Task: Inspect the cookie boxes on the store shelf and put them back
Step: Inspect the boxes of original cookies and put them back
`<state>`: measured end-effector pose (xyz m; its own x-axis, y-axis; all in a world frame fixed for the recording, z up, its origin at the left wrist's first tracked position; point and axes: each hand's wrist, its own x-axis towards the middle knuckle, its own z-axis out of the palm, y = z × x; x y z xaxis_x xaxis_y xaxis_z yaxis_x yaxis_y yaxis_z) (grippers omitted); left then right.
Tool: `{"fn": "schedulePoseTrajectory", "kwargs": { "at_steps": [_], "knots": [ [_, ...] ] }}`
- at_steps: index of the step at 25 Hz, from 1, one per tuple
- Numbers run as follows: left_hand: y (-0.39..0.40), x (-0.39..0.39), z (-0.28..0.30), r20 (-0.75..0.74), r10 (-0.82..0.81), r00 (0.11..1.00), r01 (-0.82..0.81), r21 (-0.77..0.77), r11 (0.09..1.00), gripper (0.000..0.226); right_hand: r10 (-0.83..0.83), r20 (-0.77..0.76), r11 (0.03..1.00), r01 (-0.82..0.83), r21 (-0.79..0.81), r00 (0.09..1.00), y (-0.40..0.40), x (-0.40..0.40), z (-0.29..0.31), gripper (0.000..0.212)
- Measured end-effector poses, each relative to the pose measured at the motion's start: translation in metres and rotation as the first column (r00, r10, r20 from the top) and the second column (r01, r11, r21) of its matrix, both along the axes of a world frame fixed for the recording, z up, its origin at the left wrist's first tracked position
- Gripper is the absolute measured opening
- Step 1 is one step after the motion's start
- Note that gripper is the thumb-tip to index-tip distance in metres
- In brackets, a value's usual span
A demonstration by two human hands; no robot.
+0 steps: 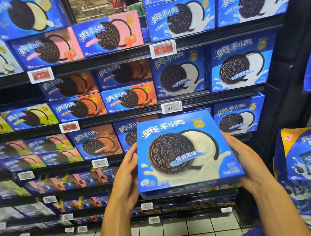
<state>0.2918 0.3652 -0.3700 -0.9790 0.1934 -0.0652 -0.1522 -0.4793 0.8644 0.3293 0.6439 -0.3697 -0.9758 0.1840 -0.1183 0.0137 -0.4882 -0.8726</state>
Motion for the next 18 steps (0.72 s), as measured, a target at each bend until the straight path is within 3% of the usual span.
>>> {"fn": "schedulePoseTrajectory", "kwargs": {
  "at_steps": [8, 18],
  "knots": [
    [0.002, -0.006, -0.007, -0.115, 0.093, 0.989, -0.082, 0.104, 0.991, 0.041, -0.014, -0.039, 1.000, 0.014, -0.004, 0.999, -0.001, -0.003, -0.006, 0.028],
    [0.002, -0.012, -0.002, -0.141, 0.107, 0.984, -0.092, 0.113, 0.989, 0.043, -0.015, -0.050, 0.999, 0.013, -0.033, 0.999, 0.000, -0.009, -0.001, 0.035]
  ]
}}
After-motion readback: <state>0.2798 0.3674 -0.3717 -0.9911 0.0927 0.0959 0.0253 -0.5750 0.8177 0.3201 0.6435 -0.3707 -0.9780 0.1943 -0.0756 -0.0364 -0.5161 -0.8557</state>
